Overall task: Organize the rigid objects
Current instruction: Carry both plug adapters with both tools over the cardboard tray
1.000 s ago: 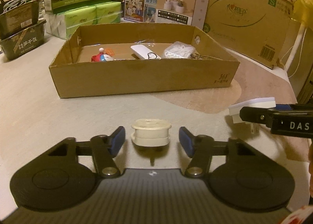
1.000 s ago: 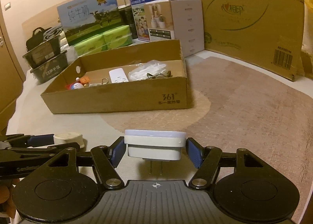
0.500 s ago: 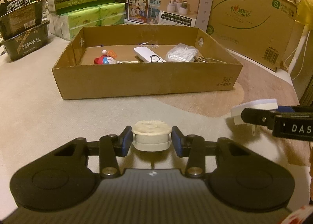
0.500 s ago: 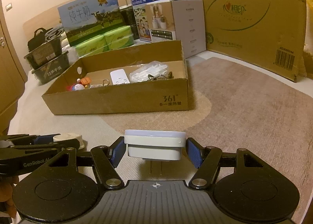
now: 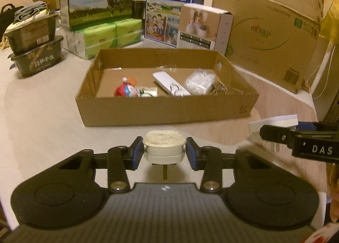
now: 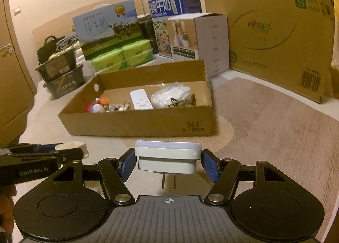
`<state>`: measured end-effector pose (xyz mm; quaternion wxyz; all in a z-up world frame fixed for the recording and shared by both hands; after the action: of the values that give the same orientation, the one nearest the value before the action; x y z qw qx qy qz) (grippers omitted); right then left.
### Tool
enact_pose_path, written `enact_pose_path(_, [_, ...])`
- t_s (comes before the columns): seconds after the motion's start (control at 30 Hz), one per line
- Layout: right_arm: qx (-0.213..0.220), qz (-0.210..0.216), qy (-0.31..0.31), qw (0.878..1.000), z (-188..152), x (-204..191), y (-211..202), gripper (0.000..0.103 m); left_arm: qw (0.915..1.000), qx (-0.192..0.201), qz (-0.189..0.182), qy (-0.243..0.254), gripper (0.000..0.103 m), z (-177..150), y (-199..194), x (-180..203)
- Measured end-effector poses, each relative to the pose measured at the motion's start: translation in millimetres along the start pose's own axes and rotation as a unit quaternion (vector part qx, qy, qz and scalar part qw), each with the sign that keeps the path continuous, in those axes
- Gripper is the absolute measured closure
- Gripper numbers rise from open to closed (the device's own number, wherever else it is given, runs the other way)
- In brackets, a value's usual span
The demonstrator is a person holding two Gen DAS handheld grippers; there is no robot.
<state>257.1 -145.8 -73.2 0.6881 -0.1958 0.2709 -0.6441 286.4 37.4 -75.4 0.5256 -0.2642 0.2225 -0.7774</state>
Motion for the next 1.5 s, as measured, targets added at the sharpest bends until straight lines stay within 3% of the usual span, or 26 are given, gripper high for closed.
enact_pose_path(0.3, [0.017,0.025,-0.03,0.999,29.8,-19.9,-5.3,0.036,0.9998,0.02,0.004,-0.006,0.064,39.8,-17.5,-18.5])
enact_pose_path(0.57, [0.025,0.043,-0.051,0.997,67.5,-32.1,12.7,0.036,0.9994,0.027,0.018,0.008,0.064,78.4,-10.6,-44.3])
enact_pose_path(1.07, [0.023,0.052,-0.074,0.996,137.1,-49.5,104.2,0.036,0.999,0.015,0.029,0.03,0.064,137.2,64.8,-88.2])
enact_pose_path(1.5, [-0.017,0.044,-0.062,0.997,150.0,-44.1,180.7,0.036,0.9989,-0.004,0.037,0.027,0.064,145.0,123.0,-108.4])
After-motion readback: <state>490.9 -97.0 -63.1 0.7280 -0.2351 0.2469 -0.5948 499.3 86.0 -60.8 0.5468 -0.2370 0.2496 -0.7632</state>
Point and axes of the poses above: each gripper's, at about its wrist camera, not at the fingertips, and y roughly the way its jaws point, x to its right, z to its top, the point moved 9 cm from there along y, roughly the way its jaws point, and after that the axes turned 9 degrees about -z, right-handed, at the moved point
